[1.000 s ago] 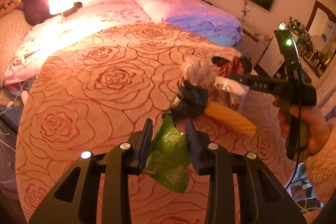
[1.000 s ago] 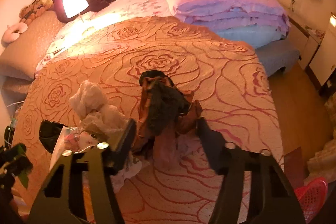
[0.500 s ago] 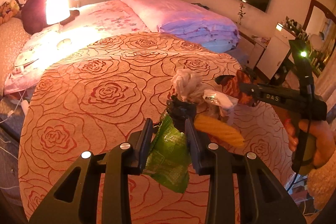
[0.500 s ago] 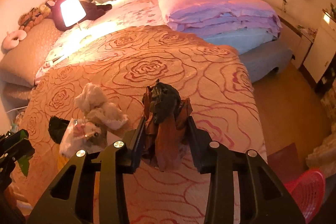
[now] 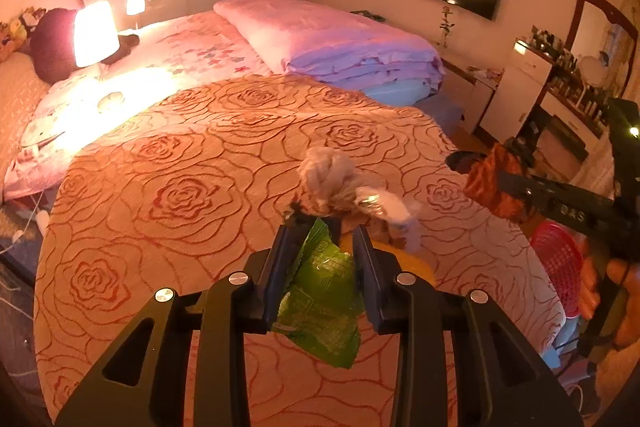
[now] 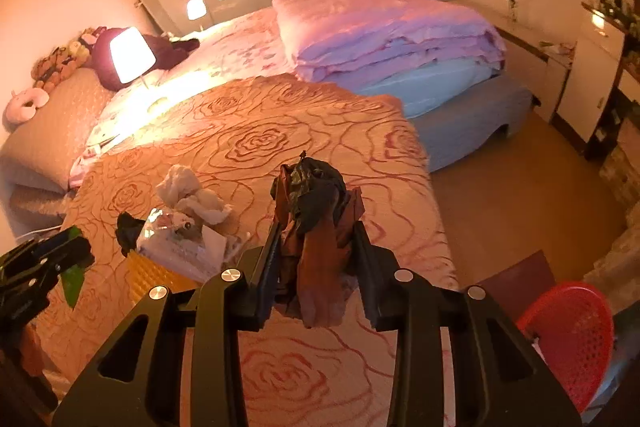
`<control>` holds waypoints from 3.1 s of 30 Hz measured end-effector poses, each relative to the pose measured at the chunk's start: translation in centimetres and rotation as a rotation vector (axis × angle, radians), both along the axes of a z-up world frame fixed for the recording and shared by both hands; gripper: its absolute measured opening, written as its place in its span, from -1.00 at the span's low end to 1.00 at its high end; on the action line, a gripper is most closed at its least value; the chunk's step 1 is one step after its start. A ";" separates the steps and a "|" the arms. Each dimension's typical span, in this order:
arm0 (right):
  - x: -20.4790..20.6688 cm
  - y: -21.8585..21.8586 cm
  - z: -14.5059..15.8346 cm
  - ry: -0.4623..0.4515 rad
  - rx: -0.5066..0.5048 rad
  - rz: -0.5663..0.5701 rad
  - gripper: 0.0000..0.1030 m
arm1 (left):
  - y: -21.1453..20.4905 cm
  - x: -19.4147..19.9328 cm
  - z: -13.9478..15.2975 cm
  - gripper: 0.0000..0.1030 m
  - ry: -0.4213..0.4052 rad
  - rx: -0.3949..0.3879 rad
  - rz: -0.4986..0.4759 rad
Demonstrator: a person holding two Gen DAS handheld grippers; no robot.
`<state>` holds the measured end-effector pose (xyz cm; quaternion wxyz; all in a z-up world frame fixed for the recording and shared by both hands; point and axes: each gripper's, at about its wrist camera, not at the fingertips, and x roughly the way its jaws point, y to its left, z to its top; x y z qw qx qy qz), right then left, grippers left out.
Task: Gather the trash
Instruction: 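Carry the green packet and brown cloth over the red wastebasket with both tools, then open both tools to drop the packet and cloth into the basket, then grasp the black plastic bag with the left tool while the right tool grasps the yellow foam net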
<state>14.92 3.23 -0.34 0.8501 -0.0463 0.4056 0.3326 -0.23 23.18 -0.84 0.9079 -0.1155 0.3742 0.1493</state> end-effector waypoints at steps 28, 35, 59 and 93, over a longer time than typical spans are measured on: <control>-1.3 -14.8 -1.5 -0.003 0.012 -0.404 -0.34 | -12.7 8.7 -0.9 -0.40 -0.007 0.034 -0.400; -1.5 -18.5 -2.8 0.017 -0.017 -0.500 -0.34 | -17.3 11.4 -2.3 -0.40 0.029 0.024 -0.518; 0.0 -26.0 -8.7 0.170 -0.046 -0.679 -0.30 | -32.1 20.1 -7.4 -0.33 0.163 -0.076 -0.793; -0.5 -18.2 -5.2 0.068 0.005 -0.470 0.13 | -19.8 13.3 -1.7 0.40 0.064 -0.010 -0.505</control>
